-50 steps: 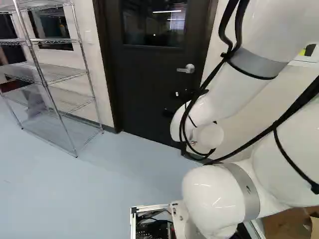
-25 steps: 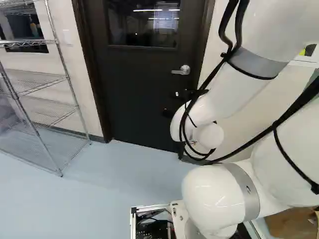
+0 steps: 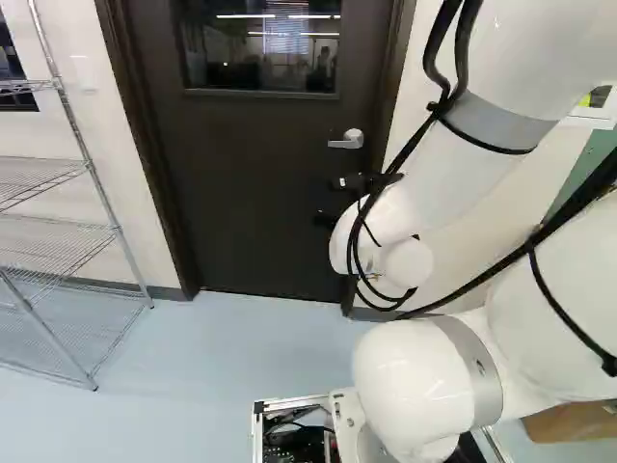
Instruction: Open the door and move inside
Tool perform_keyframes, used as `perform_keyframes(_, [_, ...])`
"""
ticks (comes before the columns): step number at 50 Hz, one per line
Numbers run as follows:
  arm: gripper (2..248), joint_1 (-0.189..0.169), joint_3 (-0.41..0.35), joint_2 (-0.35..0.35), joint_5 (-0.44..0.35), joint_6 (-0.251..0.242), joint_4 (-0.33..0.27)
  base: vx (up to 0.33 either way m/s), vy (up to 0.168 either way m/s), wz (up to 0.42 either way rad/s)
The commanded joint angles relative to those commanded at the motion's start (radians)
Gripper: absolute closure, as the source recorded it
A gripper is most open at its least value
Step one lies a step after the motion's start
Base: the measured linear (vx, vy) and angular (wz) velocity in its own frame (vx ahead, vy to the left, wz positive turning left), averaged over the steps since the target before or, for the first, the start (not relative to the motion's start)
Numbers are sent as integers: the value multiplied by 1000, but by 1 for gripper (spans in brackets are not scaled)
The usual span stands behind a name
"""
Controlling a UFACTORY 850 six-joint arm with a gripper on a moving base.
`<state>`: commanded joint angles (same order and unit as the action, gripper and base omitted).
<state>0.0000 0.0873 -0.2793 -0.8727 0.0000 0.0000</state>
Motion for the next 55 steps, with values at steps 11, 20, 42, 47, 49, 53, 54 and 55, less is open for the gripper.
perform_keyframes(11, [3,0,0,0,0,0,0,140,145,-293])
perform_keyframes(20, [3,14,16,19,0,0,0,151,198,-143])
perform_keyframes(42, [3,53,90,70,0,0,0,13,19,0])
perform_keyframes(47, [3,62,116,85,0,0,0,0,0,0])
perform_keyframes(49, [3,65,127,91,0,0,0,0,0,0])
perform_keyframes(53, [3,72,147,102,0,0,0,0,0,0])
perform_keyframes(54, [3,73,151,104,0,0,0,0,0,0])
perform_keyframes(55, [3,74,155,105,0,0,0,0,0,0])
